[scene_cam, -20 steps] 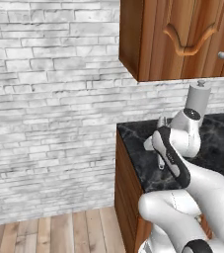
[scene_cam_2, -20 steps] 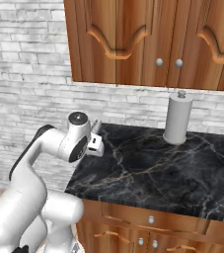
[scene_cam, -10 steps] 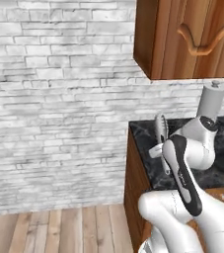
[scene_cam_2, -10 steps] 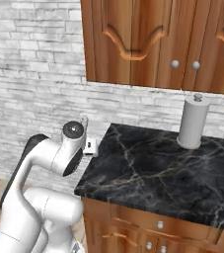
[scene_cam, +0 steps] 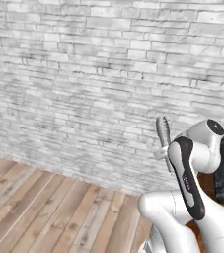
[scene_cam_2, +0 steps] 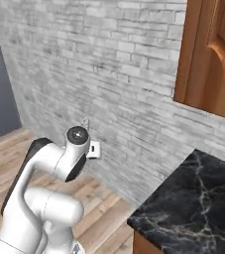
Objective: Pick up the tongs from the counter and place them near the plate next to the oven.
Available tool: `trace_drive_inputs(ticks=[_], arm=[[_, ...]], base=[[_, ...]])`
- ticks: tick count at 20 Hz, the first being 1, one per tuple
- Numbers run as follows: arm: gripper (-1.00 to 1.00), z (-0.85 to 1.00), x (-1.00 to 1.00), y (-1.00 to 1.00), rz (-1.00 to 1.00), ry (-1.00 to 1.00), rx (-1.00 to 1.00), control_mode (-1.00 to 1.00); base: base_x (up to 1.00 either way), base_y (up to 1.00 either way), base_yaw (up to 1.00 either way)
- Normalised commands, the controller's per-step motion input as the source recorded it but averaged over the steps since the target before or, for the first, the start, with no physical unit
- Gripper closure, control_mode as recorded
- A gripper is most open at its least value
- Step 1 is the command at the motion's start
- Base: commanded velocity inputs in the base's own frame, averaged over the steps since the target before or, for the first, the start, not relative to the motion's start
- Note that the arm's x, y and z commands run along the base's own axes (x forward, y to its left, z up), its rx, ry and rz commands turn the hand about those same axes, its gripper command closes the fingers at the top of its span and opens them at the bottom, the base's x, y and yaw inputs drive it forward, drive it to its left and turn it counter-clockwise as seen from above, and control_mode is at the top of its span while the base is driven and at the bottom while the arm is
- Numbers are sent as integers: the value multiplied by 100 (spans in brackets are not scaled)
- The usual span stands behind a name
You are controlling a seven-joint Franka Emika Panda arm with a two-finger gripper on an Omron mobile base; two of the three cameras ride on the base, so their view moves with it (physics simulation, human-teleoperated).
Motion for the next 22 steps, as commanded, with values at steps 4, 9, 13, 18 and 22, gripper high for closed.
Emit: trace_drive_inputs(ticks=[4, 9, 13, 18, 22], arm=[[100, 0, 0, 0, 0, 0, 0, 100], [100, 0, 0, 0, 0, 0, 0, 100], [100, 0, 0, 0, 0, 0, 0, 100], [100, 0, 0, 0, 0, 0, 0, 100], [100, 0, 0, 0, 0, 0, 0, 100]], base=[[0, 56, 81], [0, 54, 83], [-1, 53, 84], [-1, 48, 86], [0, 42, 87]])
